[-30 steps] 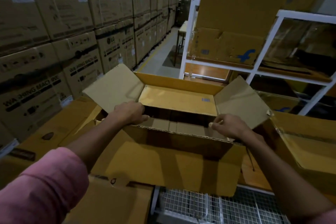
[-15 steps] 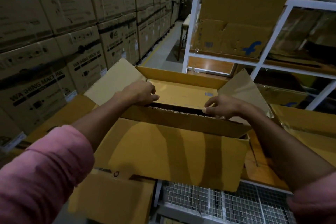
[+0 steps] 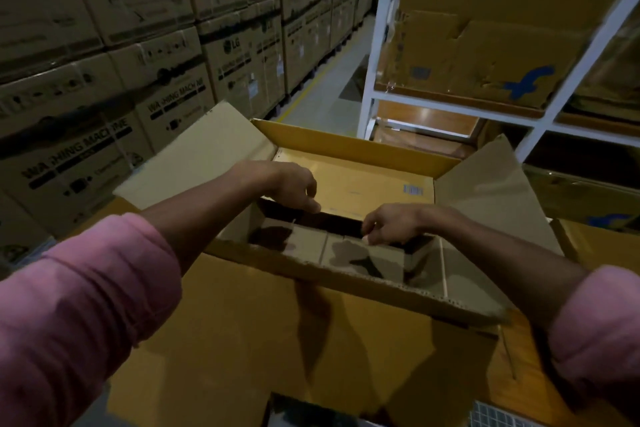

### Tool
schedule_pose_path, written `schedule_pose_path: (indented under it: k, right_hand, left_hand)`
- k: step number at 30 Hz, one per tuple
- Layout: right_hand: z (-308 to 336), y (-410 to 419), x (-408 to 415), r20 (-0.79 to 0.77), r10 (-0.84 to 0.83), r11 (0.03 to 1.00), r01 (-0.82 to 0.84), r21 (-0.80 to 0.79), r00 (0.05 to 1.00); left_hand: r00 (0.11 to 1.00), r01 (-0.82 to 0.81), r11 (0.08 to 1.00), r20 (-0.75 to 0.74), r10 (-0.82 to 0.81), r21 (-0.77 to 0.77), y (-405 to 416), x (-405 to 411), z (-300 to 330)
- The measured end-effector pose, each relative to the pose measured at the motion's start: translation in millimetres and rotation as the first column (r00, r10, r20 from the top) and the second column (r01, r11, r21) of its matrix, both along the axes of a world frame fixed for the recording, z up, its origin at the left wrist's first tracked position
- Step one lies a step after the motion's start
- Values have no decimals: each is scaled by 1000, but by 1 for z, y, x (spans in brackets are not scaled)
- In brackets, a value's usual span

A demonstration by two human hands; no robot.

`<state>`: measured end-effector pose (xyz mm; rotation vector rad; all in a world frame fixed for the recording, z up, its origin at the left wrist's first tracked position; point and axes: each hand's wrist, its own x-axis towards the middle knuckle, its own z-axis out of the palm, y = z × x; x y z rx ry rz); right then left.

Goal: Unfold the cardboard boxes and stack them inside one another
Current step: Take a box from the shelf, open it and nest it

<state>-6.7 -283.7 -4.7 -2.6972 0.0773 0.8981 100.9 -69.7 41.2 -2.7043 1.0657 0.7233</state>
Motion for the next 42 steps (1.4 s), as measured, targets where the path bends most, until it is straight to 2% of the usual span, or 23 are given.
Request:
schedule_pose_path:
  k: [4,6,8,11,13,15,17,19,21,23,28,32,36,39,42]
  right_hand:
    - [-55,-11,22,-261,114,986,-142,-88,958]
    - [-76,-18,28,-287,160,962,-215,-170,944]
    - [-85,-30,40,-197,157,967,-191,-167,968]
    - [-77,-38,58,-29,115,993,-116,-29,993]
    - [-66,-45,66,131,122,991,-115,-61,984]
    - [-47,-56,77,372,96,991,-55,-120,923]
    - [-25,-71,92,585,9,991,69,-111,811]
    - [-11,-86,106,675,-40,987,136,-90,737]
    - [-7,-98,118,687,-27,982,148,-117,726]
    - [-7,-107,130,675,-12,977,151,-148,737]
    - [-22,-122,156,611,17,954,170,-246,791]
    - [-24,-133,170,633,59,938,173,-299,772]
    - [-24,-135,171,675,118,918,179,-353,728]
    - [-30,-131,160,729,161,907,191,-374,665]
    - [-32,-119,145,718,151,909,190,-371,679]
  left_hand:
    - [999,10,998,-42,-8,58,-30,23,-2]
    - [997,5,996,-73,1,85,-43,32,-7]
    - [990,-4,992,-140,22,127,-53,41,-15]
    - [985,9,987,-173,19,159,-61,54,-23]
    - [986,23,985,-164,6,173,-71,59,-24]
    - [996,38,987,-91,-24,155,-84,63,-26]
    - [997,43,993,53,-49,111,-97,68,-30]
    - [977,44,999,207,-41,-9,-110,76,-33]
    - [959,31,990,284,9,-136,-122,87,-34]
    - [965,-5,983,259,53,-182,-134,103,-37]
    - [987,-85,988,126,102,-132,-163,140,-60]
    - [984,-92,986,140,112,-138,-173,152,-79]
    - [980,-62,985,178,90,-158,-173,150,-91]
    - [959,73,990,282,-36,-122,-169,139,-97]
    - [938,138,984,335,-94,-111,-162,124,-97]
